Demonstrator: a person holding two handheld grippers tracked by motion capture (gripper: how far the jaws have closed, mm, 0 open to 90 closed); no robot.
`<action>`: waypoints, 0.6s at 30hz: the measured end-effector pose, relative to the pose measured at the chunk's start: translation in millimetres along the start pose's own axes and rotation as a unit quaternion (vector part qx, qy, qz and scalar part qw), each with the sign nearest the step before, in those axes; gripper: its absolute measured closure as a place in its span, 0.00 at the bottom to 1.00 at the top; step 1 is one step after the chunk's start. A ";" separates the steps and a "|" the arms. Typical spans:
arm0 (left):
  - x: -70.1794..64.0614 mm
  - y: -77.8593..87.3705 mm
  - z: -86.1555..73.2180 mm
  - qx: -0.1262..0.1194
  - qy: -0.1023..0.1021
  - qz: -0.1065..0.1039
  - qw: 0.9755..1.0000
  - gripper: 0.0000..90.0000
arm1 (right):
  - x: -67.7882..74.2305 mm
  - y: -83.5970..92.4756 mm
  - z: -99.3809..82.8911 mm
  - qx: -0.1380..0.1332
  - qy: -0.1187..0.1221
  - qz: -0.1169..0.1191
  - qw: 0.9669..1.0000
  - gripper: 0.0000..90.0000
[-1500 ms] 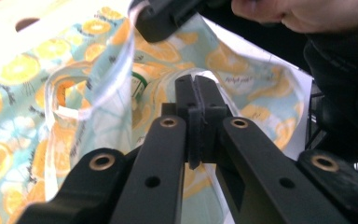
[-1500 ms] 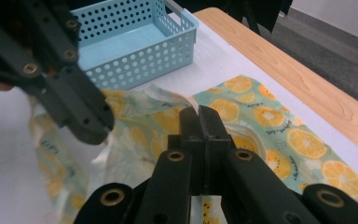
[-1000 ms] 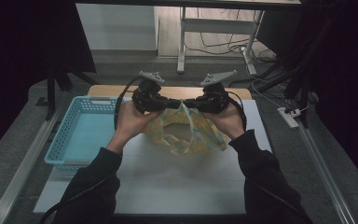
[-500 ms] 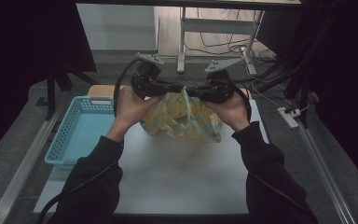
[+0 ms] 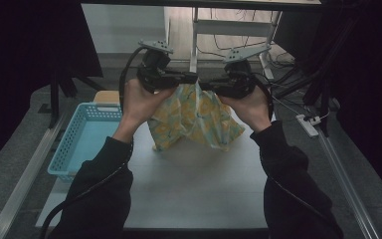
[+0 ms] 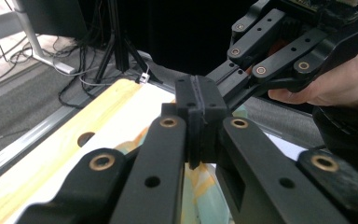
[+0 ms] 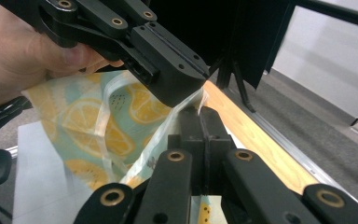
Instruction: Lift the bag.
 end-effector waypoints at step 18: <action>6.1 -7.3 5.0 0.001 -0.017 0.036 0.999 1.00 | -7.7 0.6 2.9 -0.007 0.000 -0.026 1.000 1.00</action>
Point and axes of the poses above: each handheld gripper's, and its own axes: y roughly backward along the jaws, z roughly out of its top, x roughly to its left, the point moved 8 cm from there along -y, roughly forward along the jaws, and after that the axes turned 10 degrees about x, right-handed, at the moved point
